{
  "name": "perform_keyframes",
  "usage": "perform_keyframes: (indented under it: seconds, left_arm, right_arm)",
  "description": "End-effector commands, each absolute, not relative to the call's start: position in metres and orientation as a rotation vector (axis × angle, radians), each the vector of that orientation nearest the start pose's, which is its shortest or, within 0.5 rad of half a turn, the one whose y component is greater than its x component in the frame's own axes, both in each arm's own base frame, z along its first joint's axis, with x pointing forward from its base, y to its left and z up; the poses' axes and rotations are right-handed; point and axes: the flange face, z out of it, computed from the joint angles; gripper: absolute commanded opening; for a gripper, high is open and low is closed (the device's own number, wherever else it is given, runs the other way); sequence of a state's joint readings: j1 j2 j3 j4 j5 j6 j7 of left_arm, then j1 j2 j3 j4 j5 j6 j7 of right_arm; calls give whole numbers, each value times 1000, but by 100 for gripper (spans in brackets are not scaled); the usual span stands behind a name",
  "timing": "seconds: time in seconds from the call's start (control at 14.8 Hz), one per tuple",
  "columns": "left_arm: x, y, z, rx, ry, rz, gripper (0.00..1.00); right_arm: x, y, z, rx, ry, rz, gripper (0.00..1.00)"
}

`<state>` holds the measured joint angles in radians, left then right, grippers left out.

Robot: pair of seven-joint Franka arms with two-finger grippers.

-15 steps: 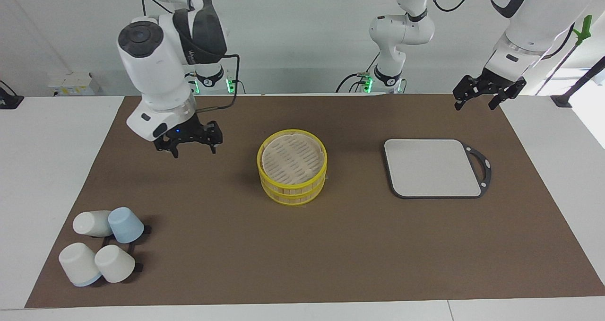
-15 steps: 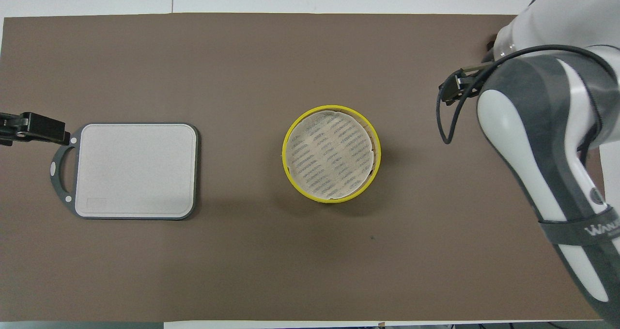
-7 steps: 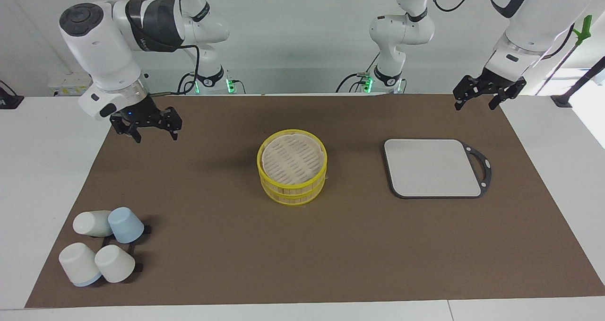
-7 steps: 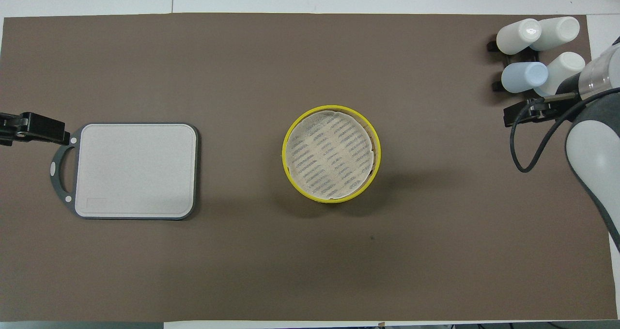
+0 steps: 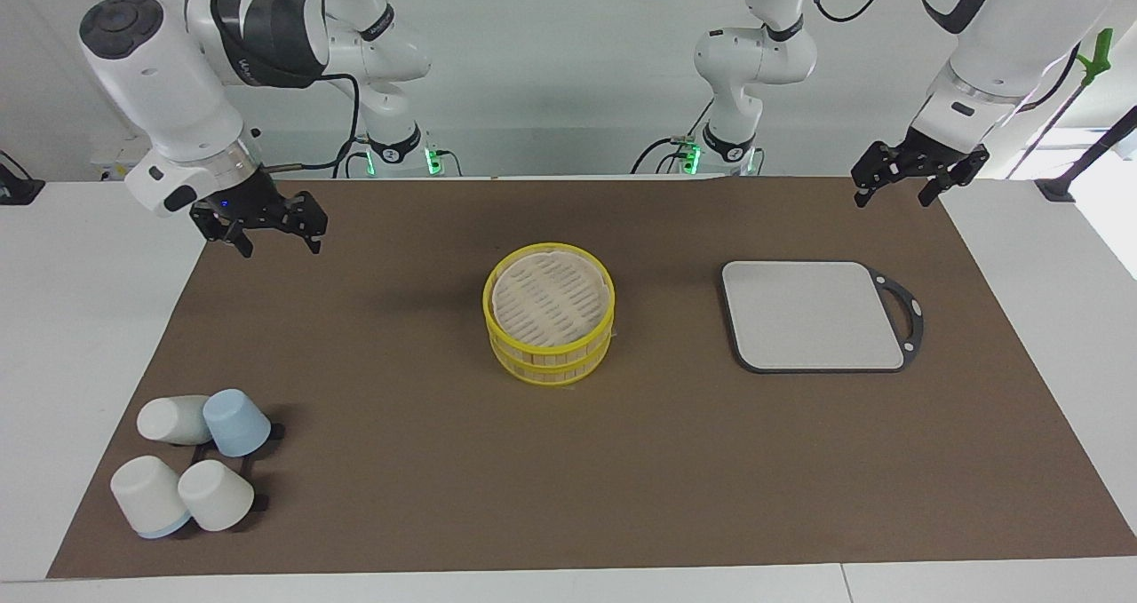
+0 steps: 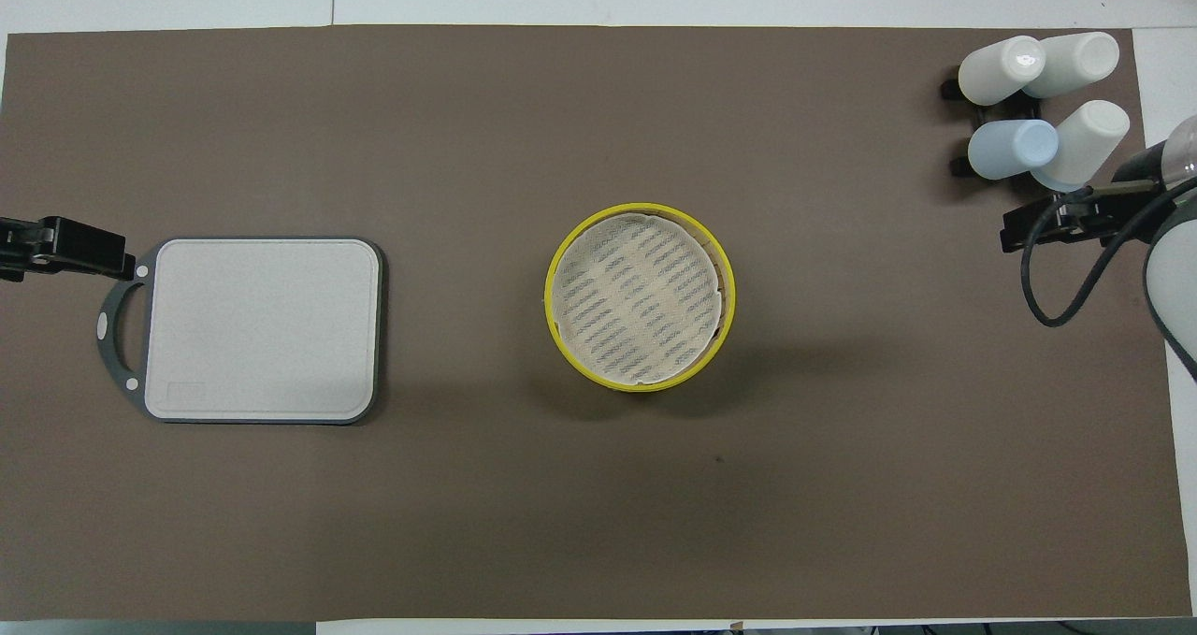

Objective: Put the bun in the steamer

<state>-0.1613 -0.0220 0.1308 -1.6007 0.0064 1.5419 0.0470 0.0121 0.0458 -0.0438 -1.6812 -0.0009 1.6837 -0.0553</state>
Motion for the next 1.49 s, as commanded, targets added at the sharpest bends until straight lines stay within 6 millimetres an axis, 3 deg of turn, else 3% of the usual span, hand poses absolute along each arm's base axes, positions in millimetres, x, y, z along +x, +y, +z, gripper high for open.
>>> perform_keyframes:
  seconds: [0.0,1.42]
  left_arm:
    - [542,-11,627,-3132,113,44,100]
    - [542,-11,628,-3128,117,41,100]
  right_arm:
    - [573,-21,557,-3120,-61,82,100]
    - [572,-21,556,-3147,-67,85,100]
